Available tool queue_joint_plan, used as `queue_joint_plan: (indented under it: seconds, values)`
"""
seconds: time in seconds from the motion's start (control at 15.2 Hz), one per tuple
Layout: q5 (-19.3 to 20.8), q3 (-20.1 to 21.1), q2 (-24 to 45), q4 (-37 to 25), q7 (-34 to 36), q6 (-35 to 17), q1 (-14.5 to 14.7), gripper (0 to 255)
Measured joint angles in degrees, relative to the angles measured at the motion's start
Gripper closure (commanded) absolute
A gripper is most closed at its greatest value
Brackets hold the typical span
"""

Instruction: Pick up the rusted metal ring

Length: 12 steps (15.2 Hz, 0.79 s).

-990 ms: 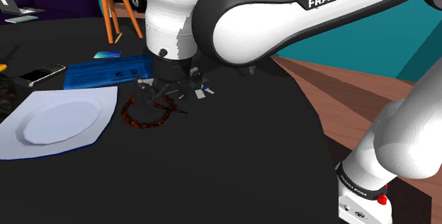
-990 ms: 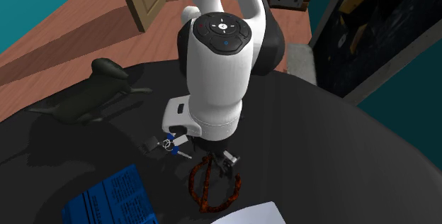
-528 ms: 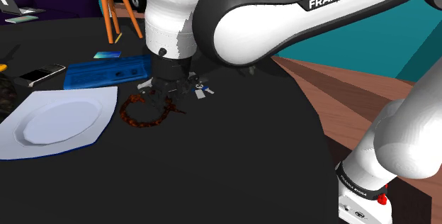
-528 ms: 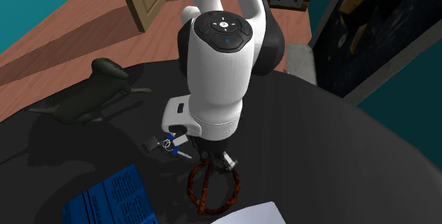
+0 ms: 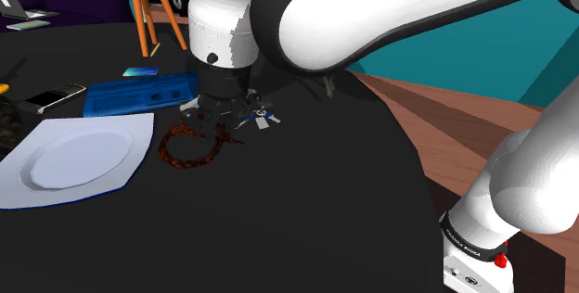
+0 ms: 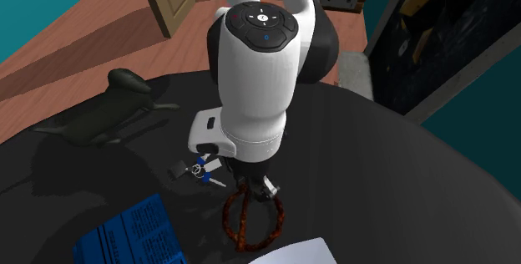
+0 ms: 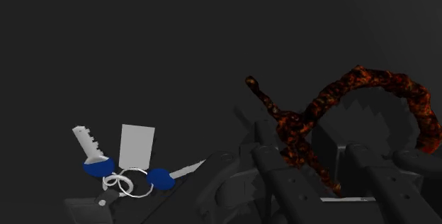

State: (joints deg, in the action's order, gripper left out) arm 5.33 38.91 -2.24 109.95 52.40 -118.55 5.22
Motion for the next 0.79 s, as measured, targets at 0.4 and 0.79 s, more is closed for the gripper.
queue_joint_plan:
  seconds: [0.4, 0.79]
  values:
    - [-0.6, -0.1, -0.5, -3.9, -0.8, 4.4, 0.0, 255]
    - [-0.8, -0.2, -0.5, -8.3, -1.2, 8.8, -0.1, 255]
